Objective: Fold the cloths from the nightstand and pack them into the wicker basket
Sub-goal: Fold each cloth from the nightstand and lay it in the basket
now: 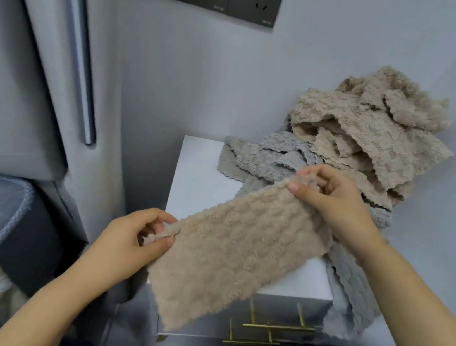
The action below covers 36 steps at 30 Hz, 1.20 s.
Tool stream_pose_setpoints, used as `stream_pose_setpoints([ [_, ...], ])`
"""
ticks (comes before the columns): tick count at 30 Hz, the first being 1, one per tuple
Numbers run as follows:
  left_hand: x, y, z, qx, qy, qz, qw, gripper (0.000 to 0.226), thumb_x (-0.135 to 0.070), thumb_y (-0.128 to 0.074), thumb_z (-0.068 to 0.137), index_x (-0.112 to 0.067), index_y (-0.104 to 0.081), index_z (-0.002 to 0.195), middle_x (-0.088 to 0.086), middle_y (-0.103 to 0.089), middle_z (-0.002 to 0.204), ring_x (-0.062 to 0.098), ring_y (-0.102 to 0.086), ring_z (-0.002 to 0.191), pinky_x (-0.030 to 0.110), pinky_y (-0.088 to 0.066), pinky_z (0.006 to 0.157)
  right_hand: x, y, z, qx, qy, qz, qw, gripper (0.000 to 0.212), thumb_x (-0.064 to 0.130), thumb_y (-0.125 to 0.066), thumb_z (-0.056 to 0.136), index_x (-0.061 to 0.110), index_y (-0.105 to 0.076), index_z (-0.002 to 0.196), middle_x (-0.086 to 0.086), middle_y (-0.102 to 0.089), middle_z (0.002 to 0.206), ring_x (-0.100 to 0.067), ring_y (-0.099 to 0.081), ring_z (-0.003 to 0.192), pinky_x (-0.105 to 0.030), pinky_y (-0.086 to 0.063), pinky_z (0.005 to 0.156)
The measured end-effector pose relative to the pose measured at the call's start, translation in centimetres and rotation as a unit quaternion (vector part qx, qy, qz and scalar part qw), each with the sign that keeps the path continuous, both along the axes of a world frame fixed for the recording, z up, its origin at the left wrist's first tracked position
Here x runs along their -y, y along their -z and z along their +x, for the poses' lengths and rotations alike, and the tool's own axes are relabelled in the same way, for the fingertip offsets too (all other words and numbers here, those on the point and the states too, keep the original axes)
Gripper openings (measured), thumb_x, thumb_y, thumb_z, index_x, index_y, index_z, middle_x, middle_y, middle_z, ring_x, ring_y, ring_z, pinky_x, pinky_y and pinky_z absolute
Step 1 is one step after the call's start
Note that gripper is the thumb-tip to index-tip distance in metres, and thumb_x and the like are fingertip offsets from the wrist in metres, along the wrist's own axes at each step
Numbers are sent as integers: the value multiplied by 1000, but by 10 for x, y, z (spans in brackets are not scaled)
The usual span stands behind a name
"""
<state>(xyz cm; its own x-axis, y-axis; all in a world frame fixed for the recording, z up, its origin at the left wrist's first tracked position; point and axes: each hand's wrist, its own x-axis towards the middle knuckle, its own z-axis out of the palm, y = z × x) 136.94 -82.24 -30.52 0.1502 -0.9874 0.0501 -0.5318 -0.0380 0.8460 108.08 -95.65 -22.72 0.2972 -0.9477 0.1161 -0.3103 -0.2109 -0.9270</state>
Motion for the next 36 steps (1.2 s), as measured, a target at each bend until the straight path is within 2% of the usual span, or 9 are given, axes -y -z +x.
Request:
stream_pose_setpoints([
  [5, -17, -15, 9, -30, 18, 30, 999, 6, -25, -79, 79, -28, -74, 76, -7, -68, 74, 7, -55, 63, 9, -42, 60, 45, -21, 58, -81, -2, -53, 995, 26, 19, -80, 79, 13, -70, 104, -1, -67, 87, -11, -62, 76, -34, -54, 81],
  [11, -22, -12, 18, -67, 10, 109, 992, 16, -34, -76, 82, -21, -72, 74, 6, -68, 69, 6, -61, 59, 16, -47, 64, 91, -10, 155, -216, -53, -131, 966, 12, 6, -77, 76, 12, -68, 83, 0, -68, 83, 6, -56, 62, -14, -46, 65],
  [13, -21, -11, 16, -96, 3, 130, 987, 22, -33, -74, 84, -12, -70, 78, 9, -66, 63, 9, -67, 59, 17, -49, 66, 100, 4, 180, -258, -66, -141, 954, 18, 4, -75, 75, 14, -69, 90, 2, -62, 84, 0, -56, 67, -17, -43, 67],
  [17, -19, -10, 14, -133, -18, 167, 977, 31, -35, -72, 85, -4, -69, 83, 3, -60, 51, 0, -51, 37, 10, -35, 43, 112, 33, 213, -368, -110, -144, 912, 36, 8, -76, 77, 17, -68, 111, 0, -55, 96, -15, -52, 88, -27, -45, 80],
  [21, -18, -7, 16, -189, -40, 153, 969, 27, -34, -73, 84, -10, -68, 73, -3, -59, 47, 6, -57, 44, 18, -41, 58, 115, 51, 225, -382, -106, -129, 909, 35, 12, -76, 79, 19, -67, 112, 3, -54, 97, -16, -52, 91, -24, -38, 75],
  [26, -20, 2, 15, -109, -48, 145, 982, 25, -40, -73, 83, -16, -65, 77, -6, -63, 53, 3, -57, 47, 15, -39, 48, 95, 47, 214, -331, -69, -157, 928, 41, 20, -70, 84, 16, -61, 124, -3, -58, 122, -19, -53, 112, -32, -44, 95],
  [31, -20, 8, 20, -22, -53, 120, 991, 20, -45, -73, 81, -33, -56, 84, -9, -60, 59, 2, -55, 56, 23, -51, 65, 16, 32, 164, -272, -135, -185, 935, 23, 18, -64, 91, 16, -68, 114, 4, -62, 116, -8, -54, 109, -20, -37, 95],
  [34, -20, 4, 21, -7, -30, 149, 988, 28, -44, -71, 83, -35, -53, 102, -7, -67, 68, 4, -63, 61, 23, -52, 67, -31, 42, 128, -372, -125, -213, 895, 37, 30, -58, 95, 17, -61, 129, 0, -47, 144, -15, -37, 134, -27, -23, 114],
  [36, -21, -1, 24, -22, -33, 162, 986, 31, -42, -72, 83, -33, -54, 106, -5, -70, 71, 5, -64, 54, 24, -51, 63, -54, 52, 115, -414, -122, -168, 886, 59, 43, -48, 98, 16, -36, 149, 3, -21, 160, -15, -14, 147, -28, -6, 119],
])
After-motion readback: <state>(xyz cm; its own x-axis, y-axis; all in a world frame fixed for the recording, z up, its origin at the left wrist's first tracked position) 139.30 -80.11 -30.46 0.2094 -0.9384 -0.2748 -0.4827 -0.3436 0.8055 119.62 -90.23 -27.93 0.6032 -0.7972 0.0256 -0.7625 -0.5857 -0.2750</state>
